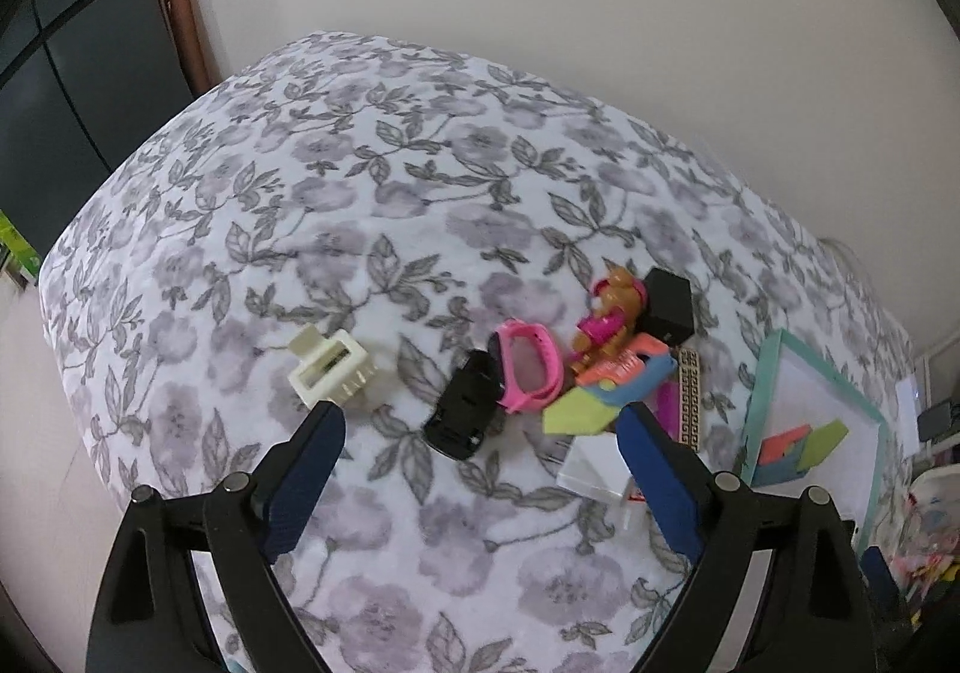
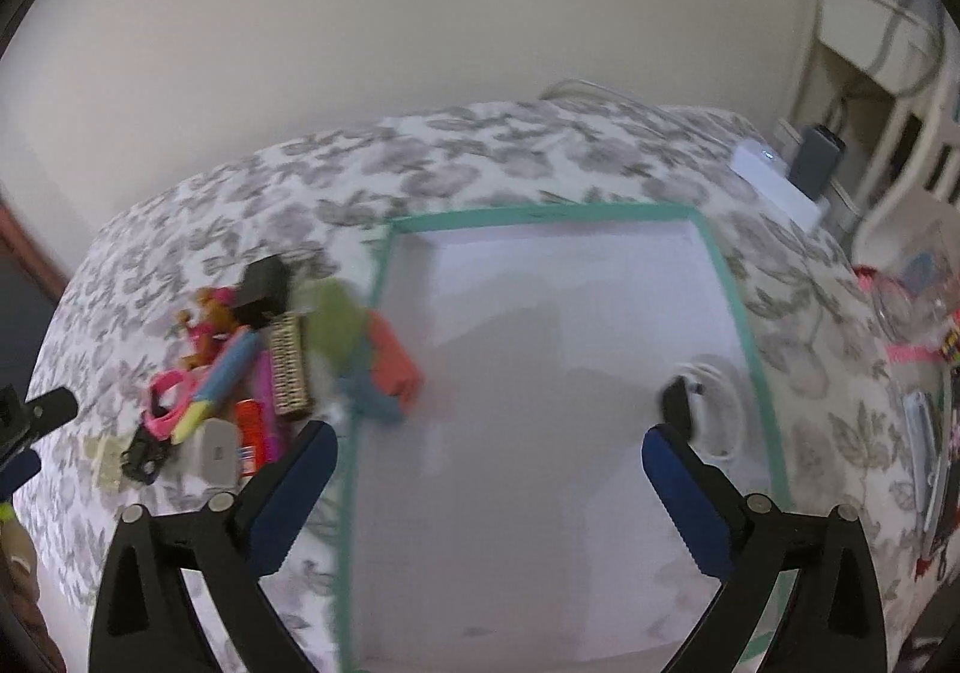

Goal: Organize rigid objects
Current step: 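Move left gripper to cream plastic clip while right gripper moves to white charger, then grasp the cream clip with left gripper while right gripper grasps the white charger cube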

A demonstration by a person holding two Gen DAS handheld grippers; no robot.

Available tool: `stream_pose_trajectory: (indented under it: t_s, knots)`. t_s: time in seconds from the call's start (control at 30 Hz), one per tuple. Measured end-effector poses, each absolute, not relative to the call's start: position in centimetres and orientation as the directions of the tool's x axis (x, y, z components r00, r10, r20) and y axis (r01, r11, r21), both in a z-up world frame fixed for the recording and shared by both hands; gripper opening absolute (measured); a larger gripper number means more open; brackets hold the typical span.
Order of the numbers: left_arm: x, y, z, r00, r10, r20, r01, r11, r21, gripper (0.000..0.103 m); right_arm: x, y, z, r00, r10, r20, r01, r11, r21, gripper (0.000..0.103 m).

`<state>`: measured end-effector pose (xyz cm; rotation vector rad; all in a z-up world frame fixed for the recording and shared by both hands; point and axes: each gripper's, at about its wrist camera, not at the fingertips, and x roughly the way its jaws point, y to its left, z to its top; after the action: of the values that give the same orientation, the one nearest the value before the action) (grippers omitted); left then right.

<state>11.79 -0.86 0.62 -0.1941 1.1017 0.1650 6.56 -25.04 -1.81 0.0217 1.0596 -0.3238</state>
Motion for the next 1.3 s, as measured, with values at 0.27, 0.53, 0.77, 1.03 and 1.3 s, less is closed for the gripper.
stream_pose_trajectory:
  t_s: [0.27, 0.53, 0.77, 1.03, 1.3]
  knots:
    - [12.2, 4.7, 0.6, 0.424, 0.086, -0.901, -0.311, 0.949, -0.056, 0.093, 8.2, -18.6, -2.9, 0.46, -0.161, -0.873, 0.126, 0.985, -0.116, 0.103]
    - [12.8, 10.7, -2.4, 0.341, 0.086, -0.936, -0.421, 0.904, -0.071, 0.093, 9.8, -13.8, -5.8, 0.414, -0.122, -0.902, 0.018, 0.992, -0.126, 0.103]
    - [13.4, 12.4, -5.0, 0.298, 0.062, -0.953, -0.454, 0.887, -0.084, 0.093, 11.4, -11.8, -8.4, 0.36, -0.116, -0.926, -0.025, 0.991, -0.134, 0.103]
    - [15.0, 10.6, -7.6, 0.278, 0.036, -0.96, -0.373, 0.925, -0.074, 0.093, 12.1, -10.0, -10.8, 0.326, -0.135, -0.936, -0.073, 0.983, -0.168, 0.103]
    - [15.9, 9.8, -9.4, 0.286, 0.07, -0.956, -0.324, 0.946, -0.028, 0.093, 12.2, -8.3, -12.4, 0.319, -0.189, -0.929, -0.115, 0.965, -0.236, 0.1]
